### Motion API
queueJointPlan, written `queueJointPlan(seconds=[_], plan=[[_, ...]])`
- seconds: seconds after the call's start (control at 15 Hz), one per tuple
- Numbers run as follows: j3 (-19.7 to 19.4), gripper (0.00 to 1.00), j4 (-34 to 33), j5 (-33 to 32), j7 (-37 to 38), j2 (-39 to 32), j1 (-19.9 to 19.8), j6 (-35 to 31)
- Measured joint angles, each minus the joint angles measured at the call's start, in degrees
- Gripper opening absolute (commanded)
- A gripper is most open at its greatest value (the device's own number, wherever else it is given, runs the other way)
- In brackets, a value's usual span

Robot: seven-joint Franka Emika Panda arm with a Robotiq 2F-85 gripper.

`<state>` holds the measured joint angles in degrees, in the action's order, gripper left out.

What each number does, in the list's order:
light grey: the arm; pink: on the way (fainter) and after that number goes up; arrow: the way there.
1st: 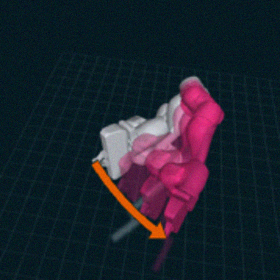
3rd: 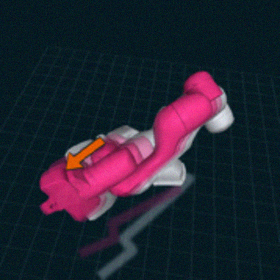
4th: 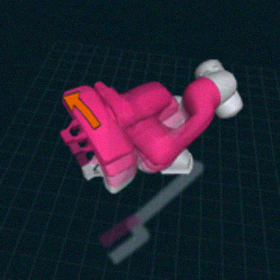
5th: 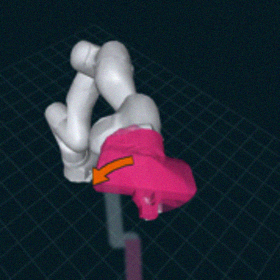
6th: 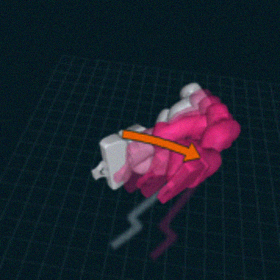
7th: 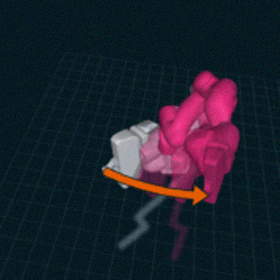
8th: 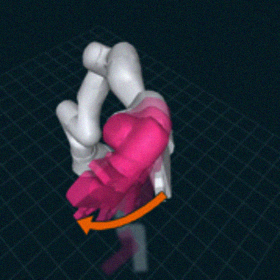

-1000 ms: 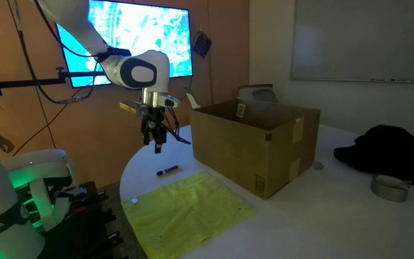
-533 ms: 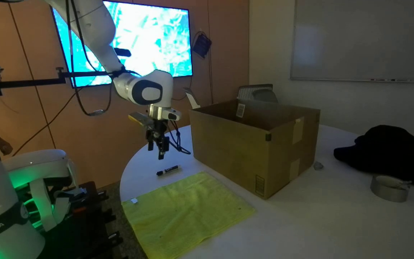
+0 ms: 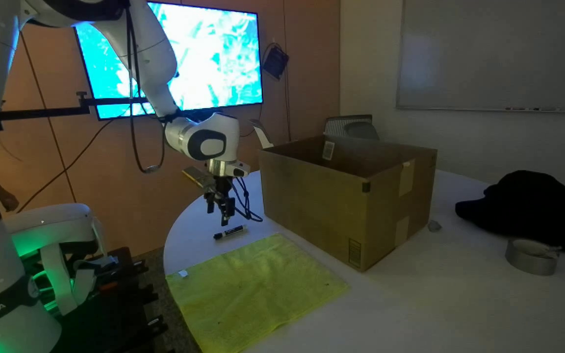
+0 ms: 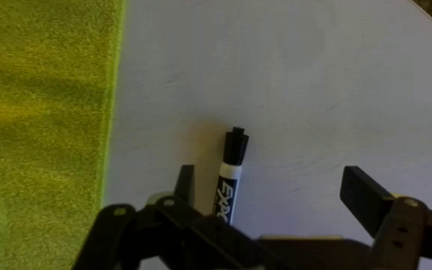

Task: Put the marker on the towel and wrap it, then put the towel in the box

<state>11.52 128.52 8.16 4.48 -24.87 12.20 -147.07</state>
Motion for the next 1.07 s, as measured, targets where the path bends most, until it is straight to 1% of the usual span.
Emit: queueJointPlan(seconds=[0.4, 0.6, 0.8, 1.07], plan=[[-1.3, 1.0, -1.1, -5.1, 3.7, -4.6, 4.4, -6.6], [-3.5, 1.0, -2.0, -7.4, 5.8, -6.5, 6.8, -9.8], [-6.1, 1.0, -3.0, -9.2, 7.8, -7.9, 8.8, -11.8], [-9.1, 1.0, -4.3, -10.8, 9.5, -9.2, 10.8, -12.1]])
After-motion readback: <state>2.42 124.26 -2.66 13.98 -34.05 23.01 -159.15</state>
